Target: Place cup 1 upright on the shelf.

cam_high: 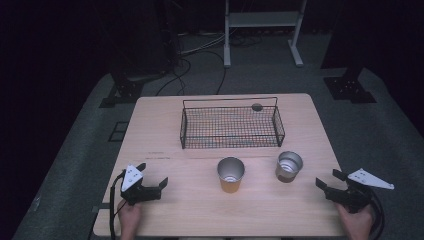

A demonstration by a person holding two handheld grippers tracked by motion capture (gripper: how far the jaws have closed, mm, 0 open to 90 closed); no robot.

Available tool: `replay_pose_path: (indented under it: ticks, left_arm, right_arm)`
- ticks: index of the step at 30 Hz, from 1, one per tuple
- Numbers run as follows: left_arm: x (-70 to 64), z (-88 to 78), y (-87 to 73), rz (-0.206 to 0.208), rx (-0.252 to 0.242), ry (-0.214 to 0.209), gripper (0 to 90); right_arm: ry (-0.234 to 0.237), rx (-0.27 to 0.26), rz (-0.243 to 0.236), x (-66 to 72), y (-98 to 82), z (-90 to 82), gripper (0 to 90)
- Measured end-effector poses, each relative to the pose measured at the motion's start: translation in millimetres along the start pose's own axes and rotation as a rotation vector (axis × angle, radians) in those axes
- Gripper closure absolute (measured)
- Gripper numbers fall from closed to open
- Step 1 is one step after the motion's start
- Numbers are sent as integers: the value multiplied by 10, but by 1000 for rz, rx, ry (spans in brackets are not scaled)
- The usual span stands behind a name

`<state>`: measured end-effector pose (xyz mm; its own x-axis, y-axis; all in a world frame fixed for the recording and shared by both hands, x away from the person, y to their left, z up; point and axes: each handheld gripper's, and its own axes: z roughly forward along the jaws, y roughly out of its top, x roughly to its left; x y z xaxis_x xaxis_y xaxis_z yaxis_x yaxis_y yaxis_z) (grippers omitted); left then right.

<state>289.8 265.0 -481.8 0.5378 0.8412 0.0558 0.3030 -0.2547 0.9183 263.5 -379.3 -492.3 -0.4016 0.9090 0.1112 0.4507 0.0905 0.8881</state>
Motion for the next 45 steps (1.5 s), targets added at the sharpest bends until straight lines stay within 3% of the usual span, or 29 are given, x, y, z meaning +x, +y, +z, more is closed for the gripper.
replay_pose_path:
  ticks: [6,14,26,34,40,45]
  left_arm:
    - [-4,-3,-1,4,0,3,0]
    - [-13,-7,-1,12,1,-1,0]
    - [-19,-12,-5,16,-6,0,0]
    - [-17,-12,-5,13,-6,1,0]
    - [-19,-14,-5,16,-7,0,0]
    - [-17,-14,-5,16,-7,0,0]
  right_arm:
    - [43,-4,2,-4,15,-35,178]
    - [104,7,-46,89,55,-95,141]
    - [188,71,-117,346,88,-118,119]
    - [220,91,-146,489,179,-27,84]
    - [206,110,-150,524,262,72,17]
    - [193,125,-145,530,287,141,17]
